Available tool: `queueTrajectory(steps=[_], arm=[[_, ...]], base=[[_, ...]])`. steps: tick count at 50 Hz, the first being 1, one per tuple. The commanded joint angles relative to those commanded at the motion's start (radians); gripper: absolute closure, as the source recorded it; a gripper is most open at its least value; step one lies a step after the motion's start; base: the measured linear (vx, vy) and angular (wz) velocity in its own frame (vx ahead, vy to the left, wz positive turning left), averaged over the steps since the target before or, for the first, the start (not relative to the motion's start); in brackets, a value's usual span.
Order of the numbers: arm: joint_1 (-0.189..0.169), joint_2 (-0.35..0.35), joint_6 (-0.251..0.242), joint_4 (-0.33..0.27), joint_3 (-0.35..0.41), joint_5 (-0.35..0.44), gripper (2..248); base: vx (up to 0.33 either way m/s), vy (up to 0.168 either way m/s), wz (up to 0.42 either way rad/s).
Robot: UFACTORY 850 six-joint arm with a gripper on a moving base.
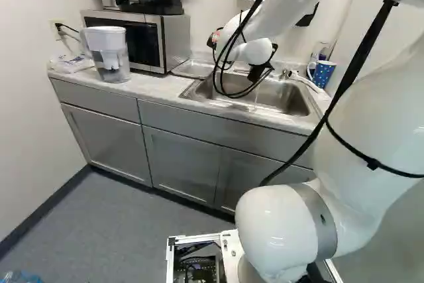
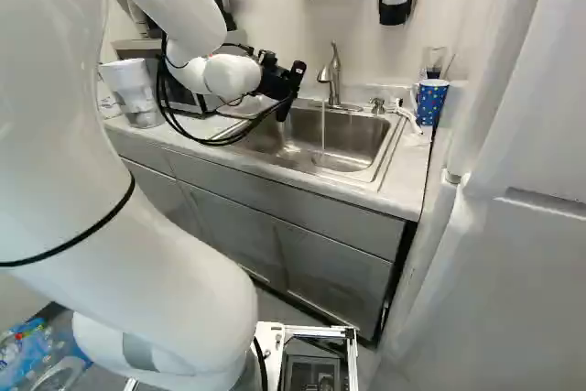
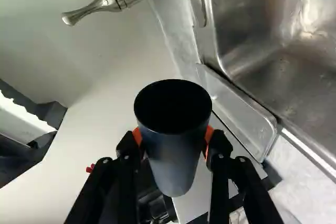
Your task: Rinse the cup and place it in the tray
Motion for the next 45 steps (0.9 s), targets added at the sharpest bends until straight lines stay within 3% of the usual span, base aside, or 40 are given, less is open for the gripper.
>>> queueTrajectory(steps=[12, 17, 23, 45], arm=[[0.0, 0.0, -0.126, 0.0, 0.0, 0.0, 125], [0.0, 0.0, -0.14, 0.0, 0.0, 0.0, 125], [0.0, 0.0, -0.19, 0.0, 0.0, 0.0, 125], [0.0, 0.0, -0.416, 0.0, 0.0, 0.0, 125]], base=[[0.0, 0.0, 0.0], [0.0, 0.0, 0.0], [0.0, 0.0, 0.0], [0.0, 0.0, 0.0]])
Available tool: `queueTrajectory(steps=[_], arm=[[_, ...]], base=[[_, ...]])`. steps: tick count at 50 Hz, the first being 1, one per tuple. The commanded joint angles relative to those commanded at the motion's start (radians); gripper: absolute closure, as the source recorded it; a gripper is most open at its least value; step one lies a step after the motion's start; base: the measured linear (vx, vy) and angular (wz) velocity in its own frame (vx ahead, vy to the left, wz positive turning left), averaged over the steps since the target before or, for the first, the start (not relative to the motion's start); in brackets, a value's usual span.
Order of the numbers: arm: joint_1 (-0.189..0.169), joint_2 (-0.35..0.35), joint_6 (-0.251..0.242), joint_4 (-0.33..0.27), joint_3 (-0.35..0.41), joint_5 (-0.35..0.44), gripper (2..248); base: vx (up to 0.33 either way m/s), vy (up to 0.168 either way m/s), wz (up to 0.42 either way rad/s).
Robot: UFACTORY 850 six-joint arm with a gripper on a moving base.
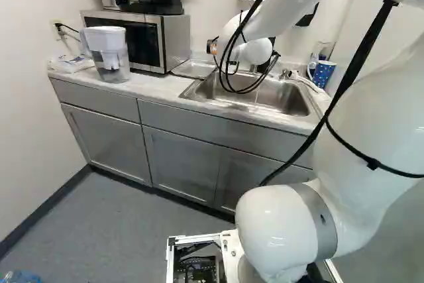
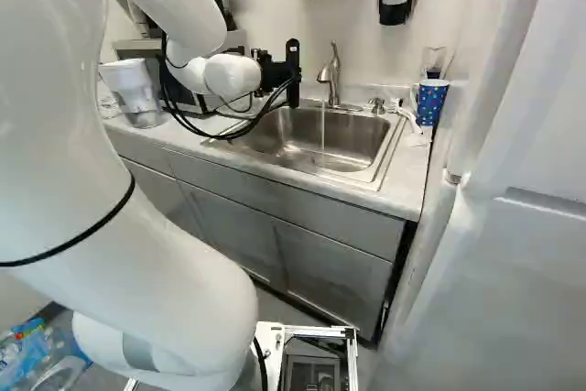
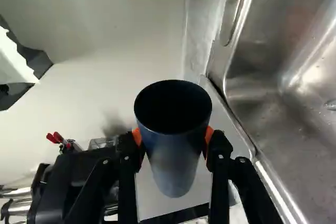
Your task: Rinse the cup and place it in the tray
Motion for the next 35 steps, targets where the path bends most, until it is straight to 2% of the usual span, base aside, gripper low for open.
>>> queueTrajectory(steps=[35], arm=[[0.0, 0.0, -0.368, 0.0, 0.0, 0.0, 125]], base=[[0.0, 0.0, 0.0]])
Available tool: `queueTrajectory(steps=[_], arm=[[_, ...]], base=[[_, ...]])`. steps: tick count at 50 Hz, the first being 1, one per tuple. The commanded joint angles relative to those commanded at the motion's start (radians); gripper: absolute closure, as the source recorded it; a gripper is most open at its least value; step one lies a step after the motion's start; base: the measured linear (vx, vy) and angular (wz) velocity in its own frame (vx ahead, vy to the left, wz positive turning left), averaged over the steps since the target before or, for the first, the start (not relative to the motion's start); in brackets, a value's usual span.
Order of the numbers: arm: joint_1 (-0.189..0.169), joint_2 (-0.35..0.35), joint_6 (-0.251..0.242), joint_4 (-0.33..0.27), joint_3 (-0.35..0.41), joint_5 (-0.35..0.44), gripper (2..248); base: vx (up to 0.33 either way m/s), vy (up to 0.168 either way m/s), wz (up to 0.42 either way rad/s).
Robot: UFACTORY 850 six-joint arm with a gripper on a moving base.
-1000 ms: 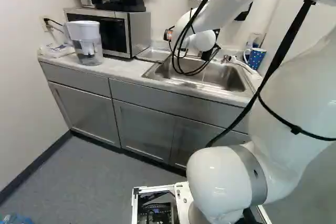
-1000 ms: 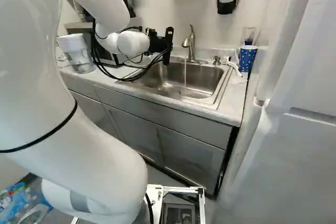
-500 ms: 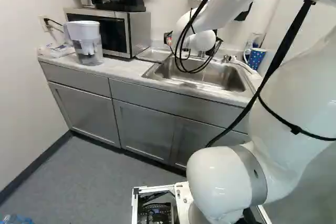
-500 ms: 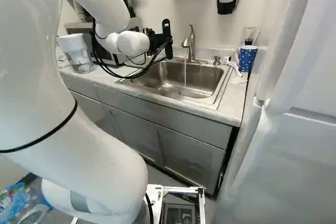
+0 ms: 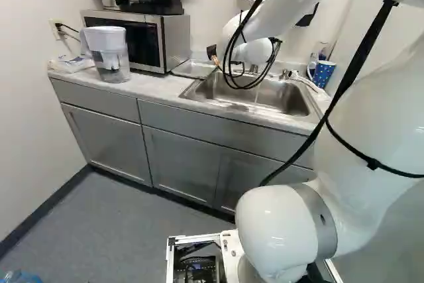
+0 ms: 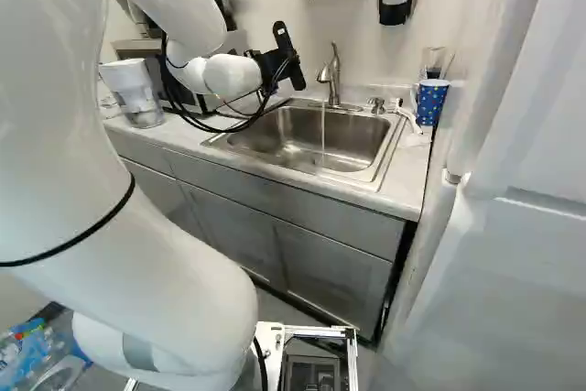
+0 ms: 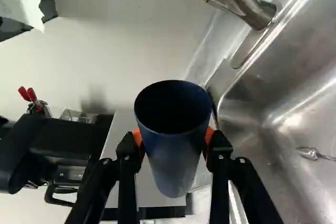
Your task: Rinse the cup and place it in the tray
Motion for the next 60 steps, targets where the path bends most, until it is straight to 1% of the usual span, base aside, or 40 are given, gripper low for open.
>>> queueTrajectory(steps=[60], arm=[[0.0, 0.0, -0.63, 0.0, 0.0, 0.0, 125]], base=[[0.0, 0.0, 0.0]])
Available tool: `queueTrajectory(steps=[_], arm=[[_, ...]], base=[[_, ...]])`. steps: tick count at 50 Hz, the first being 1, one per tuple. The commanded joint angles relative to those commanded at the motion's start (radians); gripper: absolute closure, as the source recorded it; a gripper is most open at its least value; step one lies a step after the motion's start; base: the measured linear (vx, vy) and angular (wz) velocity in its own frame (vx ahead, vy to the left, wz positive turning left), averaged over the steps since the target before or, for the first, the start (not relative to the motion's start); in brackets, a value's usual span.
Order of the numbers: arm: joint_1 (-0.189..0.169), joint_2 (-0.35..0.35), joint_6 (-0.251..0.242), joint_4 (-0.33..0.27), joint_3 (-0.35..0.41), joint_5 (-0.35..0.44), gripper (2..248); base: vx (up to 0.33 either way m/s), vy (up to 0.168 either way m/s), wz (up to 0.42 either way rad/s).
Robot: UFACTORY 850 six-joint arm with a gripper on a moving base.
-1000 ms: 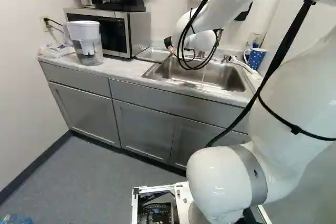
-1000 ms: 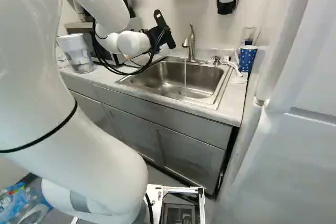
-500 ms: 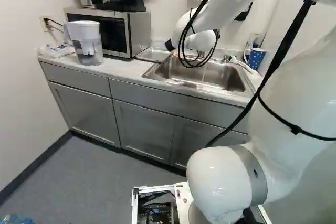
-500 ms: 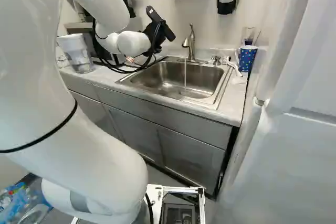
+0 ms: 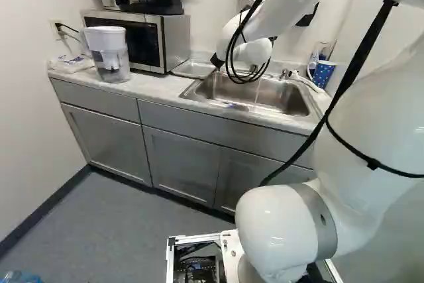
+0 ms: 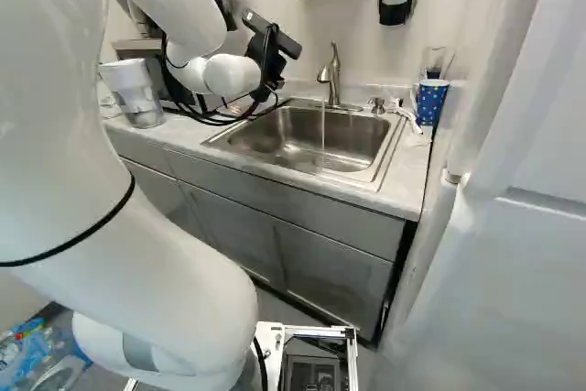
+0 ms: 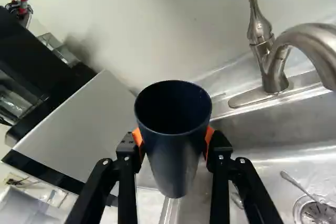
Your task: Rinse the cup and place it in the tray
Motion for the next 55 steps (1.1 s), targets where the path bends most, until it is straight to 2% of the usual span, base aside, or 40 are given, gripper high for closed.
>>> queueTrajectory(steps=[47, 55], arm=[[0.0, 0.0, -0.496, 0.0, 0.0, 0.0, 125], [0.0, 0.0, -0.567, 0.0, 0.0, 0.0, 125]], base=[[0.0, 0.0, 0.0], [0.0, 0.0, 0.0]])
